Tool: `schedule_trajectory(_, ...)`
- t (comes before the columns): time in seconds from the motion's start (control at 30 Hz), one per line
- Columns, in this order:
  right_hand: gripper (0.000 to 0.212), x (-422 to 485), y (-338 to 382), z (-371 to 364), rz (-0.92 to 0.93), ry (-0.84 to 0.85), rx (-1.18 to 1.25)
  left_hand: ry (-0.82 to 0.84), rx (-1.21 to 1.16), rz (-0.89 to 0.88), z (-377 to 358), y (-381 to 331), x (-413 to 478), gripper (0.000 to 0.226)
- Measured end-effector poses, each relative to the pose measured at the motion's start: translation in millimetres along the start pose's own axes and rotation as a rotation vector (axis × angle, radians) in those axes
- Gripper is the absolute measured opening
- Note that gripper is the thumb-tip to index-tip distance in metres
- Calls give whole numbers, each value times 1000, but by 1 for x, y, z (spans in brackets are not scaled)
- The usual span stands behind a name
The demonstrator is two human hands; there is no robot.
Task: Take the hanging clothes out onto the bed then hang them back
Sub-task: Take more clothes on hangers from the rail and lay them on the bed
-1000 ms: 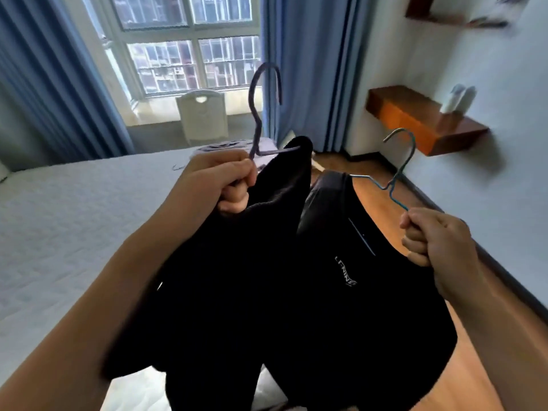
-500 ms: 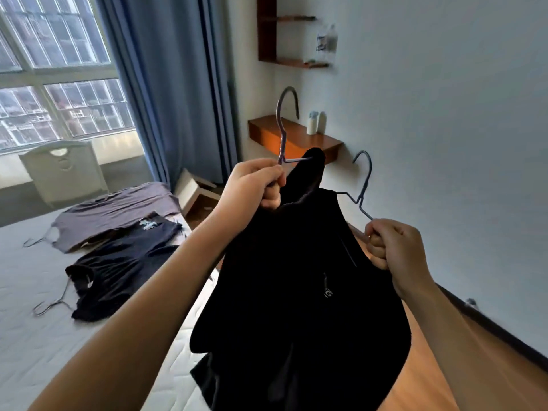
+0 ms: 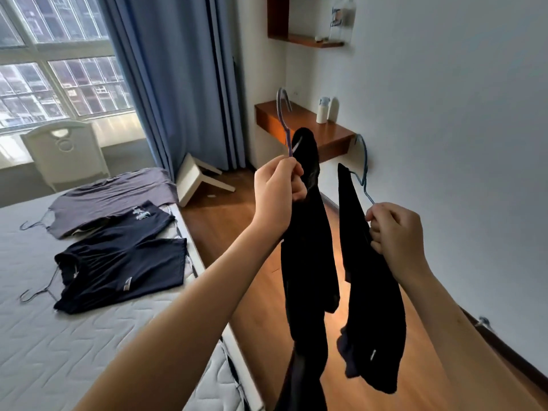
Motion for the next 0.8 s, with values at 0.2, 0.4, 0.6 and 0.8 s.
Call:
schedule_trajectory(0.2, 27, 18, -11, -46, -58, 82, 112, -135, 60, -83, 43, 16, 13, 29)
schedule_trajectory(0.4, 26, 11, -19, -103, -72, 191, 135, -325, 138, -139, 134, 5, 17, 31)
schedule_trajectory(0.6, 27, -11, -8, -176, -67, 278, 127, -476, 125, -215, 218, -28, 22, 30)
schedule_trajectory(0.8, 28, -68, 3, -258, -77, 331, 152, -626, 144, -241, 340, -45, -2, 33)
Point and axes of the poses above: each hand's wrist, its own x-axis towards the middle knuckle, its own z-axis out of the back of the hand, y = z × x, the point moved 4 cm from there along x, towards the middle knuckle, and after that the axes turned 5 degrees about -y, right-handed, at the moved point
